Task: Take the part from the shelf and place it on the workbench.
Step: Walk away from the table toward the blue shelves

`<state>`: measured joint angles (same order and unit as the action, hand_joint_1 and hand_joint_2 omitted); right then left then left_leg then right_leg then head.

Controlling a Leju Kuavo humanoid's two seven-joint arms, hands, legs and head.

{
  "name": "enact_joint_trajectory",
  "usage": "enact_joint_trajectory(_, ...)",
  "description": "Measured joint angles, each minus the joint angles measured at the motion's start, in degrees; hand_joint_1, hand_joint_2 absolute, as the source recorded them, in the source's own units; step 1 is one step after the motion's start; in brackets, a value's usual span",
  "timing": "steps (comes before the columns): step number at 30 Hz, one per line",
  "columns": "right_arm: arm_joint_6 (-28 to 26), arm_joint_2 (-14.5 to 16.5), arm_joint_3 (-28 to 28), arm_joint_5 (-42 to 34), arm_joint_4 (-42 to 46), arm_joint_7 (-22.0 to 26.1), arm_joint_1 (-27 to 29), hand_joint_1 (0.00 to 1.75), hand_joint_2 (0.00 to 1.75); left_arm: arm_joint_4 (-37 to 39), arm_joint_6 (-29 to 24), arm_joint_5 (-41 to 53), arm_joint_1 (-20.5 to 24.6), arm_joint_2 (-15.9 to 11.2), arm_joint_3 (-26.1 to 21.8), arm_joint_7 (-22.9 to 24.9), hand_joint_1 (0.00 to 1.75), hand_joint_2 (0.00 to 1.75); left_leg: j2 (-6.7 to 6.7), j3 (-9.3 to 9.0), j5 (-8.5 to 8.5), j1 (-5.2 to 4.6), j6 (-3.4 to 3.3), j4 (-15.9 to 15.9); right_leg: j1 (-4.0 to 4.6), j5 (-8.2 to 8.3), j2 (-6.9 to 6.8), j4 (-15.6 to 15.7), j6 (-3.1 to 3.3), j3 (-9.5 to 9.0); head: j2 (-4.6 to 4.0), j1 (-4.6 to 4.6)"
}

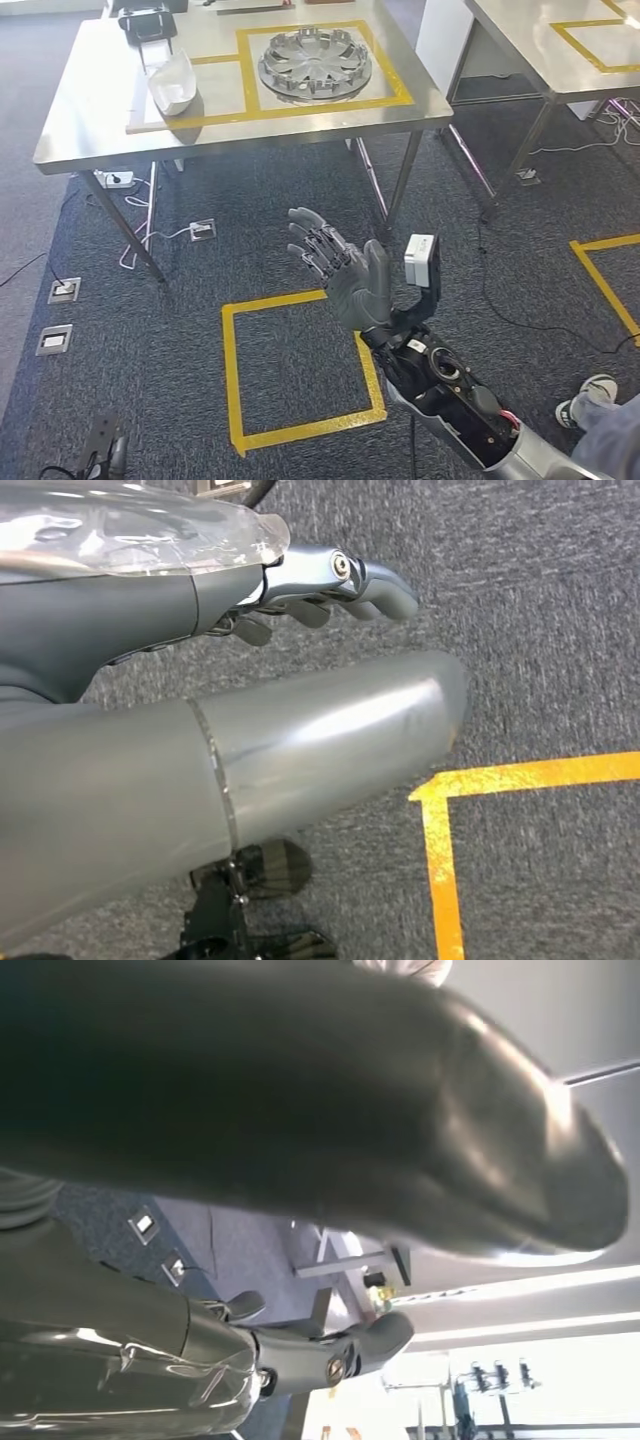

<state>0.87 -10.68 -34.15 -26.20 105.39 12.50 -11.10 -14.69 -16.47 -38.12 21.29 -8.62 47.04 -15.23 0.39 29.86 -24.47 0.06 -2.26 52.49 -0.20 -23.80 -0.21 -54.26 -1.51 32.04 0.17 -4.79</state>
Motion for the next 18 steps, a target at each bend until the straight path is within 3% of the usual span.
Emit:
enact_joint_trajectory(1, -0.1, 0.0, 0.0, -0.1, 0.0, 0.0, 0.0, 0.0, 0.0, 0.0, 0.0, 0.0, 0.0, 0.0, 0.0, -0.1, 0.0, 0.0, 0.13, -0.4, 0.26, 0.22, -0.13, -0.6, 0.01, -1.3, 0.07, -2.3, -0.08, 1.05, 0.0, -0.14)
enact_joint_trajectory(3, -0.2, 0.0, 0.0, -0.3, -0.1, -0.1, 0.1, 0.0, 0.0, 0.0, 0.0, -0.1, -0.1, 0.0, 0.0, -0.1, 0.0, 0.0, 0.41, -0.65, 0.28, 0.29, -0.21, -0.8, -0.33, -4.78, 0.17, -10.1, -0.28, 4.69, 0.0, -0.3)
enact_joint_trajectory(4, -0.2, 0.0, 0.0, -0.3, -0.2, -0.1, 0.2, 0.0, 0.0, 0.0, 0.0, -0.2, -0.2, 0.0, 0.0, -0.2, 0.0, 0.0, 0.53, -0.68, 0.2, 0.31, -0.16, -0.8, -0.58, -5.91, 0.17, -13.8, -0.44, 6.54, 0.0, -0.36)
enact_joint_trajectory(5, -0.3, 0.0, 0.0, -0.4, -0.4, -0.1, 0.3, 0.0, 0.0, 0.0, 0.0, -0.5, -0.3, 0.0, 0.0, -0.2, 0.0, 0.0, 0.66, -0.76, 0.08, 0.37, -0.01, -0.8, -0.89, -6.05, 0.13, -15.7, -0.64, 7.62, 0.0, -0.39)
enact_joint_trajectory(6, -0.3, 0.0, -0.1, -0.5, -0.5, -0.2, 0.4, 0.0, 0.0, 0.0, 0.1, -0.8, -0.5, 0.0, 0.0, -0.3, 0.0, 0.0, 0.78, -0.88, -0.09, 0.49, 0.23, -0.8, -1.23, -5.08, 0.06, -15.3, -0.86, 7.59, 0.0, -0.43)
enact_joint_trajectory(8, -0.3, 0.0, 0.0, -0.7, -0.7, -0.2, 0.4, 0.0, 0.0, 0.0, 0.4, -1.5, -1.0, 0.0, 0.0, -0.6, 0.0, 0.0, 1.05, -1.26, -0.7, 0.87, 1.08, -0.3, -1.85, -1.06, -0.58, -8.4, -1.38, 4.5, 0.0, -0.51)
enact_joint_trajectory(10, -0.3, 0.0, 0.0, -0.9, -0.8, -0.3, 0.4, 0.0, 0.0, 0.0, 0.5, -1.9, -1.3, -0.2, 0.0, -0.8, 0.0, 0.0, 1.34, -1.22, -1.45, 0.9, 2.18, 0.6, -1.75, 0.85, -1.52, -2.1, -1.44, 1.29, 0.0, -0.75)
enact_joint_trajectory(12, -0.4, 0.0, -0.1, -1.1, -1.0, -0.4, 0.4, 0.0, 0.0, 0.0, 0.4, -1.9, -1.6, -0.3, 0.0, -1.0, 0.0, 0.0, 1.87, -0.95, -1.83, 0.78, 2.99, 1.2, -1.31, 0.36, -1.44, -0.9, -0.72, 0.67, 0.01, -0.55)
enact_joint_trajectory(15, -0.9, 0.0, 0.0, -1.4, -1.1, -0.4, 0.3, 0.0, 0.0, 0.0, 0.2, -1.7, -1.9, -0.1, 0.0, -1.0, 0.0, 0.0, 2.12, -0.61, -3.06, 1.15, 3.78, 2.6, -1.16, 0.17, -0.13, -1.2, 0.67, 0.81, 0.01, 0.01)
enact_joint_trajectory(16, -1.3, 0.0, 0.0, -1.5, -1.1, -0.4, 0.3, 0.0, 0.0, 0.0, 0.2, -1.6, -2.0, 0.0, 0.0, -0.8, 0.0, 0.0, 1.66, 0.5, -4.35, 1.24, 3.95, 5.0, -1.18, 0.15, 0.22, -1.2, 1.06, 0.73, 0.01, 0.17)
enact_joint_trajectory(18, -1.8, 0.0, -0.1, -1.6, -1.1, -0.3, 0.2, 0.0, 0.0, 0.0, 0.2, -1.6, -2.4, 0.1, 0.0, -0.4, 0.0, 0.0, 0.54, 4.79, -7.64, 1.22, 3.97, 12.8, -1.06, 0.08, 0.83, -1.1, 1.59, 0.7, 0.01, 0.44)
